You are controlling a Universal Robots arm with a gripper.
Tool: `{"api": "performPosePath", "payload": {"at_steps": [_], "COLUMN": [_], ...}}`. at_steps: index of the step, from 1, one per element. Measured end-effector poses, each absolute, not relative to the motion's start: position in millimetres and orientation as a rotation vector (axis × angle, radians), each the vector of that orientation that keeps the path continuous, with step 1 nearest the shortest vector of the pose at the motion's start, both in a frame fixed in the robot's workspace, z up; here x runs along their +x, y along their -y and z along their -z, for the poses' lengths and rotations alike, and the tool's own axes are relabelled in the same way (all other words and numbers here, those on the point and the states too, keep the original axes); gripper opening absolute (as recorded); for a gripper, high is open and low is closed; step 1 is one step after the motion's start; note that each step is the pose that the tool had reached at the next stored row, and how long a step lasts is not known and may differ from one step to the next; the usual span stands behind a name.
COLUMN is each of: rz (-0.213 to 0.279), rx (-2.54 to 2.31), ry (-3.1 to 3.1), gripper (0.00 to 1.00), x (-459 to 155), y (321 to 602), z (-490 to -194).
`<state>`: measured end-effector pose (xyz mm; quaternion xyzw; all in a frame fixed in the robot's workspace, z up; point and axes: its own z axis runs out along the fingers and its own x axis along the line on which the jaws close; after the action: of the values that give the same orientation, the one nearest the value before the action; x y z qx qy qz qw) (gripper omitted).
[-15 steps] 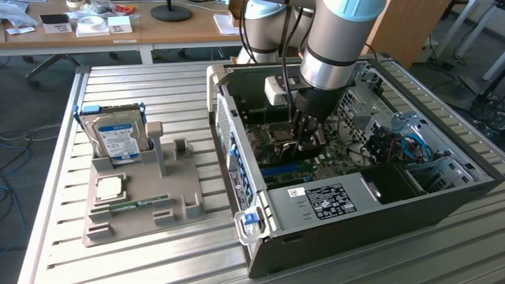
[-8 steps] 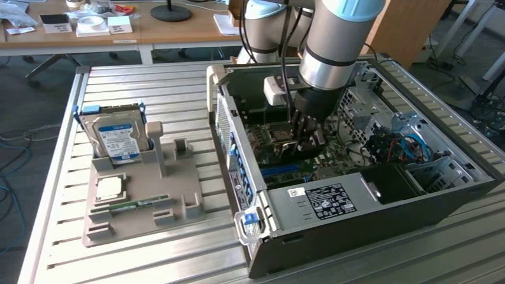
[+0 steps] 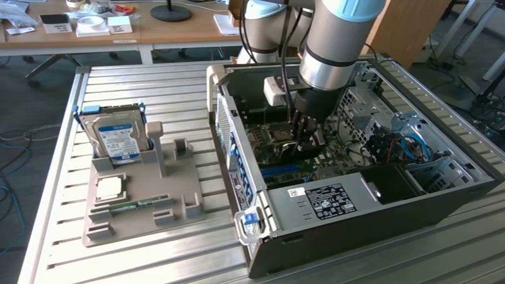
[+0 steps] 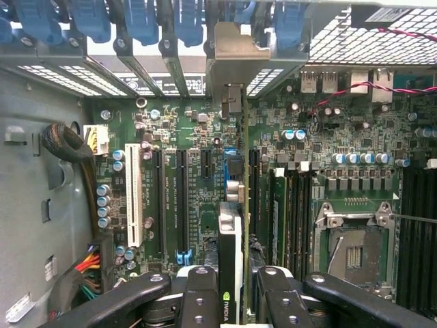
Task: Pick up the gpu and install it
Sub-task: 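Insert the gpu into the slot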
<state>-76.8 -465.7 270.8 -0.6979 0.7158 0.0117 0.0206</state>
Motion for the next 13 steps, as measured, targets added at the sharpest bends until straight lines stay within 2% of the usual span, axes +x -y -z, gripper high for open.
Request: {"api": "performPosePath", "payload": {"at_steps": [13], "rz": [-0.036], "rx": [-2.164], "ry": [-2.220], "gripper": [0.27], "x": [-80.7], "y": [465.7], "z": [-270.8]}}
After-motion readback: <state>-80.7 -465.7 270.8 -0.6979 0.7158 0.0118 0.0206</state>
